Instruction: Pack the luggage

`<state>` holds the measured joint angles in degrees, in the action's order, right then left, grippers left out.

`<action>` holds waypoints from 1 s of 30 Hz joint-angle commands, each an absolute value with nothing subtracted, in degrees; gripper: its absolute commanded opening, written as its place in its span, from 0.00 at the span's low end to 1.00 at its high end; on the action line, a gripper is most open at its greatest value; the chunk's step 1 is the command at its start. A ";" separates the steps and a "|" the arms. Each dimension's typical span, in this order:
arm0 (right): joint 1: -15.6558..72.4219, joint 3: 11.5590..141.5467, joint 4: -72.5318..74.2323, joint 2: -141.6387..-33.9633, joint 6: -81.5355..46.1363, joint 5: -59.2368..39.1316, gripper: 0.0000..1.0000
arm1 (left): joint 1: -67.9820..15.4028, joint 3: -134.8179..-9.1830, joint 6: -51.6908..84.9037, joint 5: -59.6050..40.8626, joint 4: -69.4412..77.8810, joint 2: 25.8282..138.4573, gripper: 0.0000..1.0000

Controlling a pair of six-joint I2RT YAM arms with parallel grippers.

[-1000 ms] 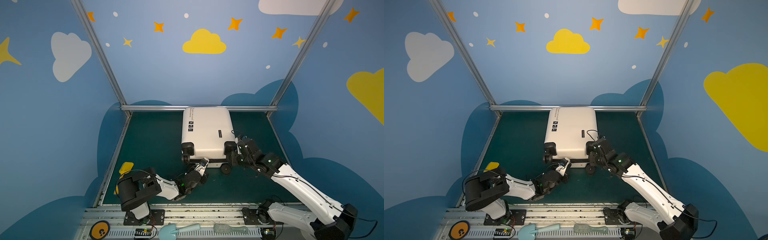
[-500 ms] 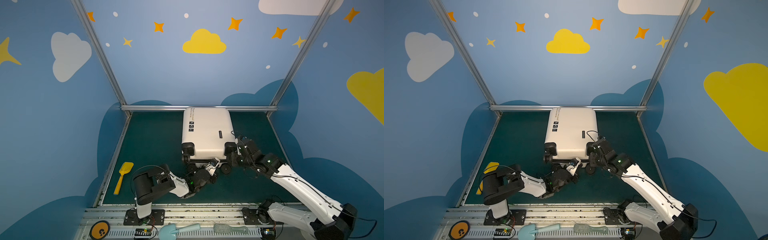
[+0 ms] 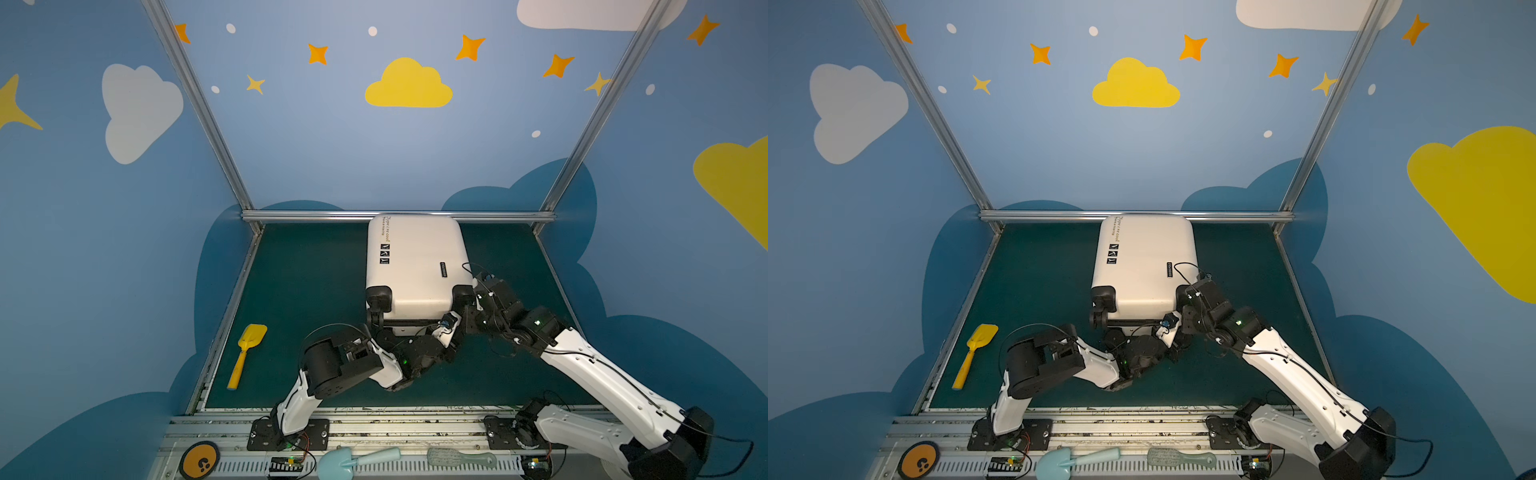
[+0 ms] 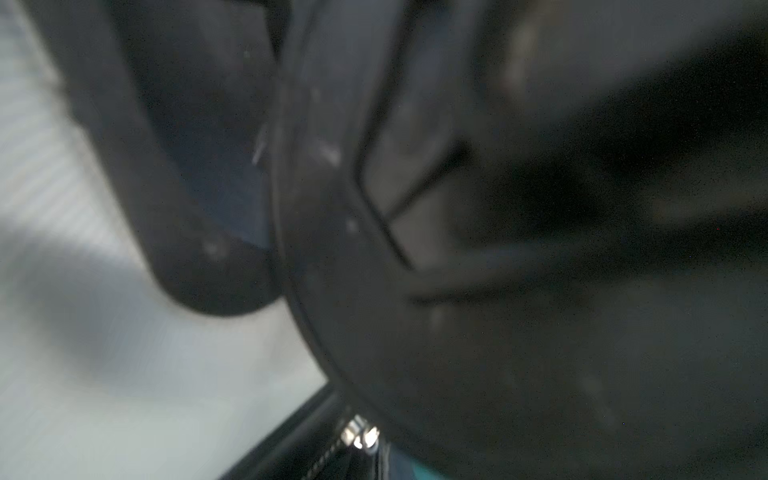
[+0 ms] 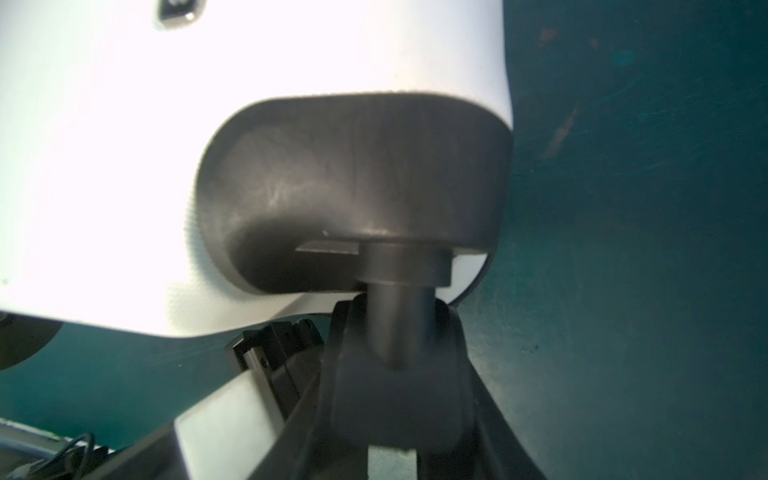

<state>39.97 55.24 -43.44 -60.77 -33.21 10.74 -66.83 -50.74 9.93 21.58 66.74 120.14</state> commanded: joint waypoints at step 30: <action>1.16 46.57 -27.39 -57.69 -33.69 -15.90 0.54 | -71.27 -46.35 6.66 18.65 73.51 116.24 0.03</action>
<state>3.25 49.23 -32.36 -56.31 -31.42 -10.59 -71.64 -45.74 7.70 19.51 72.66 117.19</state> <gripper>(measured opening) 0.543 0.047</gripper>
